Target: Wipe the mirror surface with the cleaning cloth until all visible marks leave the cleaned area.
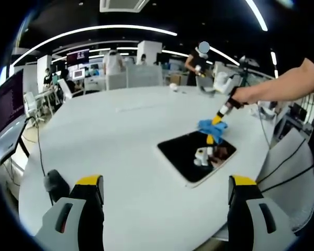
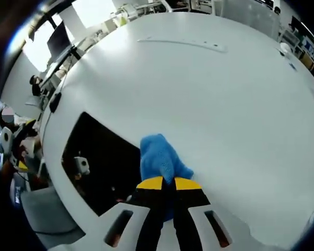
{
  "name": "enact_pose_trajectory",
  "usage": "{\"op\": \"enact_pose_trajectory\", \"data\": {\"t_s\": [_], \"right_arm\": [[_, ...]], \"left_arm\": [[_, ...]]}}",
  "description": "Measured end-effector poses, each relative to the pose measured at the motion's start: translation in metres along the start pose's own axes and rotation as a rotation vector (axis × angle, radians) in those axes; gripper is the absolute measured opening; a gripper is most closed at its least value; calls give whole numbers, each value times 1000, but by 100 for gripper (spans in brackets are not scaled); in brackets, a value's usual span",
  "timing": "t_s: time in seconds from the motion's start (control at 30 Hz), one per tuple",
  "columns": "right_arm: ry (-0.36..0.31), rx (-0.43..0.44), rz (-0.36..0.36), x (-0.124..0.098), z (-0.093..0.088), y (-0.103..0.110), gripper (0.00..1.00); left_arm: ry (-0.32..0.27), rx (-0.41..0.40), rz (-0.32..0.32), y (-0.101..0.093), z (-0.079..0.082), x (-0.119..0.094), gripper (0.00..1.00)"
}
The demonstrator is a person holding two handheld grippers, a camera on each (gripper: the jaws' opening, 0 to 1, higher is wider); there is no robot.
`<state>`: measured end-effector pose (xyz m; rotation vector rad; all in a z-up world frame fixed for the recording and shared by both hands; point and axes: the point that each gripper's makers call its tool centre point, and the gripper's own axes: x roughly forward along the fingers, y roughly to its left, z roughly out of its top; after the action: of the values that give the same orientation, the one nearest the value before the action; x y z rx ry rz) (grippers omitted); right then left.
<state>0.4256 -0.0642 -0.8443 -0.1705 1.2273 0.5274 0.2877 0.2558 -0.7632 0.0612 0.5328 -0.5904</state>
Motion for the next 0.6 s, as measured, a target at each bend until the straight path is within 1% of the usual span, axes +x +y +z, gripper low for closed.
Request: {"op": "enact_pose_trajectory", "data": {"t_s": [0.2, 0.3, 0.4, 0.6], "right_arm": [[13, -2, 21, 5, 1, 13, 0], [16, -7, 26, 8, 3, 18, 0], [14, -8, 39, 9, 7, 28, 0], [20, -25, 50, 18, 12, 42, 0]], "left_arm": [[2, -5, -1, 2, -2, 0, 100], [2, -7, -3, 2, -2, 1, 100], [1, -9, -5, 2, -3, 1, 99], [-4, -16, -4, 2, -3, 1, 99]]}}
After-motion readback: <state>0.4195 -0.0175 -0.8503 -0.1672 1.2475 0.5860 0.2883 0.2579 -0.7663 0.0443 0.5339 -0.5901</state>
